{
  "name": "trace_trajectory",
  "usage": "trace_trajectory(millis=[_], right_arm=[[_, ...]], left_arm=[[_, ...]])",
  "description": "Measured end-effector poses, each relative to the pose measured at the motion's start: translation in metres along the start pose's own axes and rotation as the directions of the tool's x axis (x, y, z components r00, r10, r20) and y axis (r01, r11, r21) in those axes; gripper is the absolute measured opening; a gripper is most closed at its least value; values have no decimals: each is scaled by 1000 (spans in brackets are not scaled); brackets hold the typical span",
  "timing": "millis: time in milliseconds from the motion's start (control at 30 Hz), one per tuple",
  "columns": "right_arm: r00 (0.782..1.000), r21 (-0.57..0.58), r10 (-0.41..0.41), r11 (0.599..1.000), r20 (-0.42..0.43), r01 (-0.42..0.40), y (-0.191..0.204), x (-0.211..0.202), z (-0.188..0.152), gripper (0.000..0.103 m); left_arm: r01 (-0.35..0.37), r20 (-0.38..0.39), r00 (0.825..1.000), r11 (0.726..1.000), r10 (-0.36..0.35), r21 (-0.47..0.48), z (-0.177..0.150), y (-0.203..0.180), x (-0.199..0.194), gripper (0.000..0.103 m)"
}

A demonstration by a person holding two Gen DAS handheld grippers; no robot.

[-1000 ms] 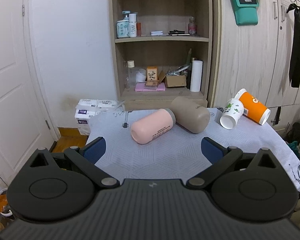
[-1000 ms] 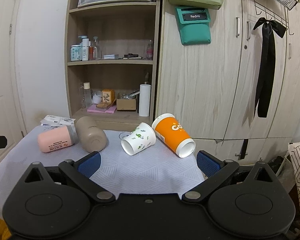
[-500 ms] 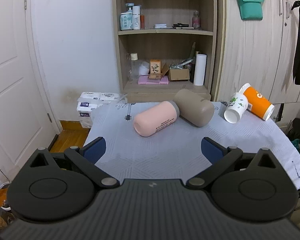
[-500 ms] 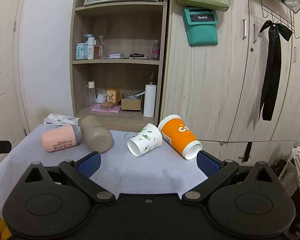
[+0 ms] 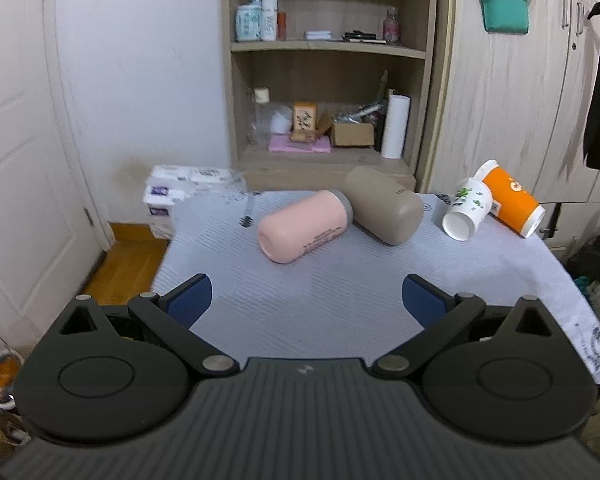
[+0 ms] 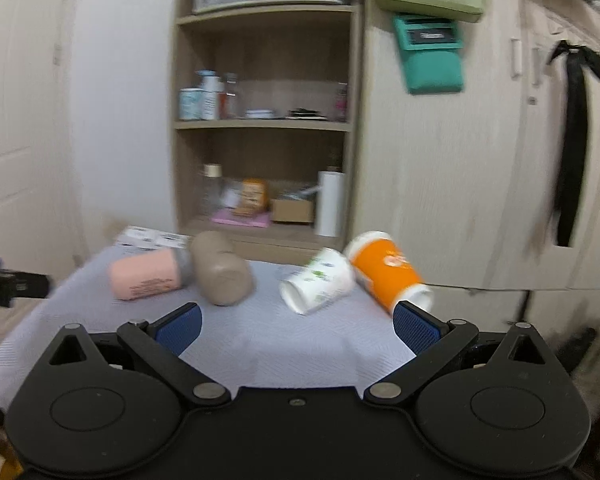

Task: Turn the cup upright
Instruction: 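Move the right gripper to the base of the lying taupe tumbler and grasp it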

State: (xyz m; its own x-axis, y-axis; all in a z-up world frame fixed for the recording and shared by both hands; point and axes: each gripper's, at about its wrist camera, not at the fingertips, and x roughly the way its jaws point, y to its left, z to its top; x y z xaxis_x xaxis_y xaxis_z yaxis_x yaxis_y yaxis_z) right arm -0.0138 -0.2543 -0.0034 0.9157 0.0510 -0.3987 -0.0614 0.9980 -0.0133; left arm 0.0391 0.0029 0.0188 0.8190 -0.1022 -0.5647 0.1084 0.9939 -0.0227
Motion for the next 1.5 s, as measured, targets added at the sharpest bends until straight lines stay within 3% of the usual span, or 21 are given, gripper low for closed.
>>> trace_trajectory(millis=[133, 233, 367, 500, 700, 867, 1000, 1267, 1367, 1500], right_arm=[[996, -44, 86, 995, 10, -85, 0, 16, 5, 103], [991, -78, 133, 988, 5, -132, 3, 37, 11, 103], [964, -83, 262, 961, -44, -265, 9, 73, 21, 103], [943, -87, 324, 940, -77, -330, 24, 121, 30, 103], [925, -193, 347, 908, -152, -372, 42, 159, 38, 102], [904, -251, 357, 876, -236, -411, 46, 200, 39, 93], [906, -201, 342, 897, -251, -394, 45, 229, 30, 93], [912, -235, 317, 895, -260, -379, 53, 253, 27, 93], [917, -257, 298, 895, -264, -365, 56, 256, 25, 83], [925, -250, 283, 905, -255, -345, 54, 256, 25, 81]], left_arm=[[41, -3, 999, 999, -41, -3, 13, -4, 11, 103], [23, -7, 1000, 1000, -23, -4, 26, -11, 27, 103], [61, -22, 998, 997, -62, -38, 40, -16, 55, 103], [132, -66, 988, 983, -141, -125, 48, -13, 88, 101], [174, -128, 969, 950, -212, -259, 46, -5, 134, 100], [133, -128, 974, 934, -185, -332, 40, -3, 156, 100], [151, -131, 967, 906, -218, -396, 34, 3, 169, 100], [174, -139, 958, 895, -250, -410, 30, 3, 180, 100], [185, -140, 954, 889, -264, -418, 30, 4, 185, 100], [195, -141, 949, 879, -281, -436, 30, 6, 190, 100]])
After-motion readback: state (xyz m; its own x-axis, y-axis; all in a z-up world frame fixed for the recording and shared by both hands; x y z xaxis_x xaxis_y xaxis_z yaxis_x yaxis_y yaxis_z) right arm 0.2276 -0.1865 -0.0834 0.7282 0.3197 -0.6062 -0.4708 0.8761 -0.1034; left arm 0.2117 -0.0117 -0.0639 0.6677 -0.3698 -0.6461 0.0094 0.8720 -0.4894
